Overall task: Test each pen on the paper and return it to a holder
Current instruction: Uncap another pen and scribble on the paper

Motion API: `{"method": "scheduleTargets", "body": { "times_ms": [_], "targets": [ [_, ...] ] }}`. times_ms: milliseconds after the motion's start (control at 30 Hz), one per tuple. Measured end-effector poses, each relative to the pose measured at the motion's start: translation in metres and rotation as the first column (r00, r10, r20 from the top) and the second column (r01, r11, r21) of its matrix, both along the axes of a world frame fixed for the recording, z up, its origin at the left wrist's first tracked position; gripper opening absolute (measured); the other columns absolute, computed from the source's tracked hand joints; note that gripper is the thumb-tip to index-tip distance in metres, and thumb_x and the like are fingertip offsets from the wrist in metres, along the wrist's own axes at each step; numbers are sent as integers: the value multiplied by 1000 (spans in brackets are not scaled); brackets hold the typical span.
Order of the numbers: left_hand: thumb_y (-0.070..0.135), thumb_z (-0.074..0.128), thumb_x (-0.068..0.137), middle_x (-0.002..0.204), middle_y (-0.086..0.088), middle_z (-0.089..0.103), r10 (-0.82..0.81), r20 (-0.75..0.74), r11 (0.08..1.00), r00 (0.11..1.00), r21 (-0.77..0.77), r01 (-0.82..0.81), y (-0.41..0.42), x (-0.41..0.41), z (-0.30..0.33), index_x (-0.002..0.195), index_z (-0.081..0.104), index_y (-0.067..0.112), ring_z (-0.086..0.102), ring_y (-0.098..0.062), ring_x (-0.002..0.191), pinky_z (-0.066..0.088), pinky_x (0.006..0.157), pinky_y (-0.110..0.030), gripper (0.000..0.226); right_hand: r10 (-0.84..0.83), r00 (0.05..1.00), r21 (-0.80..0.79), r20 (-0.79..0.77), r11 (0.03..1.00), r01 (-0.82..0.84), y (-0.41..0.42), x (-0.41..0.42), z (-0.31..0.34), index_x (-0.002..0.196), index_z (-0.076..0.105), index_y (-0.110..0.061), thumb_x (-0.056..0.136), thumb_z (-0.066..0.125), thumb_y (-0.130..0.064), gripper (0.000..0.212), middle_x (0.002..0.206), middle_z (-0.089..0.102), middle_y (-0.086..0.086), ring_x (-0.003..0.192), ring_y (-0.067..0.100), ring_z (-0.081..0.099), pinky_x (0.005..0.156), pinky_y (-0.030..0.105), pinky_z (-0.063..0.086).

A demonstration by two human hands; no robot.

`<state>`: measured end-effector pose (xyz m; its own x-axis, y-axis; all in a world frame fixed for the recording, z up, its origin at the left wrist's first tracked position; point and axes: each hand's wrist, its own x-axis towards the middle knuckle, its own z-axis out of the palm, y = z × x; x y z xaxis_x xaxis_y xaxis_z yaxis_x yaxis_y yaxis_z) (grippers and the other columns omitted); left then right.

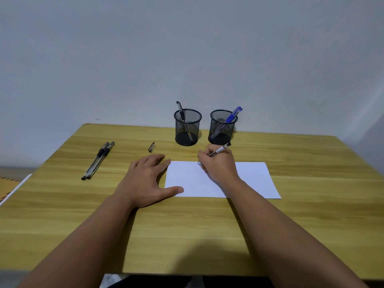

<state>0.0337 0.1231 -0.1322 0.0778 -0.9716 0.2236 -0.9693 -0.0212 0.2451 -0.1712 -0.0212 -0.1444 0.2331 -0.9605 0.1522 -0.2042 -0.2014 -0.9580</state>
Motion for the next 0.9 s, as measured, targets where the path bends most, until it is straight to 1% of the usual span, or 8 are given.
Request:
{"method": "scheduleTargets", "body": {
  "times_ms": [33,133,267,367,433,567,700,900],
  "targets": [
    [102,36,65,159,12,35,1,-2,1000,1000,-1,-1,0,0,0,151,42,38,24,-12,149,21,119,-41,108,-8,1000,-7,1,1000,8,0,0,0,70,60,0,91,72,-23,34,64,66,26,64,41,72,57,45,59],
    [102,36,65,159,12,34,-1,1,1000,1000,5,1,0,0,1,152,41,38,24,-12,149,20,119,-41,108,-18,1000,-13,13,1000,18,0,0,0,71,62,-1,95,74,-26,37,64,68,23,61,39,71,51,34,54],
    [102,37,65,159,12,34,-3,-1,1000,1000,4,3,0,-1,2,152,41,38,24,-13,149,20,120,-41,107,-28,999,-30,-24,999,27,0,0,-1,68,63,-6,95,72,-28,36,61,70,16,62,40,73,54,39,55],
    [101,37,65,160,12,34,-4,-4,1000,1000,8,4,1,-1,2,152,41,38,23,-13,149,19,120,-41,108,-37,999,-29,5,999,37,0,0,-1,67,61,-6,94,71,-28,36,61,69,18,56,34,71,51,35,54],
    [102,37,65,160,12,34,-3,-3,1000,1000,7,3,1,-1,3,152,41,38,24,-13,149,20,120,-41,108,-33,999,-38,-26,999,32,0,1,-2,68,62,-6,93,71,-30,36,60,69,17,56,32,72,51,34,54],
    [102,37,66,160,12,34,-7,-3,1000,1000,8,7,1,-1,2,152,41,38,24,-13,149,19,120,-41,108,-69,998,-26,11,997,69,-2,2,-3,66,57,-4,90,68,-26,34,61,66,22,57,40,70,49,34,53],
    [102,36,66,160,12,34,-5,0,1000,1000,11,5,1,-1,2,153,40,38,23,-12,149,19,120,-41,108,-63,998,-24,-24,998,62,-3,2,-4,66,59,-7,87,68,-30,32,58,67,16,60,43,71,52,37,55],
    [102,35,65,160,12,34,-7,-2,1000,1000,13,7,1,0,2,153,40,37,24,-13,149,20,120,-42,109,-82,997,-32,-4,996,82,-6,2,-6,65,52,-6,86,66,-28,34,57,58,22,60,49,68,52,39,53]
  ]
}}
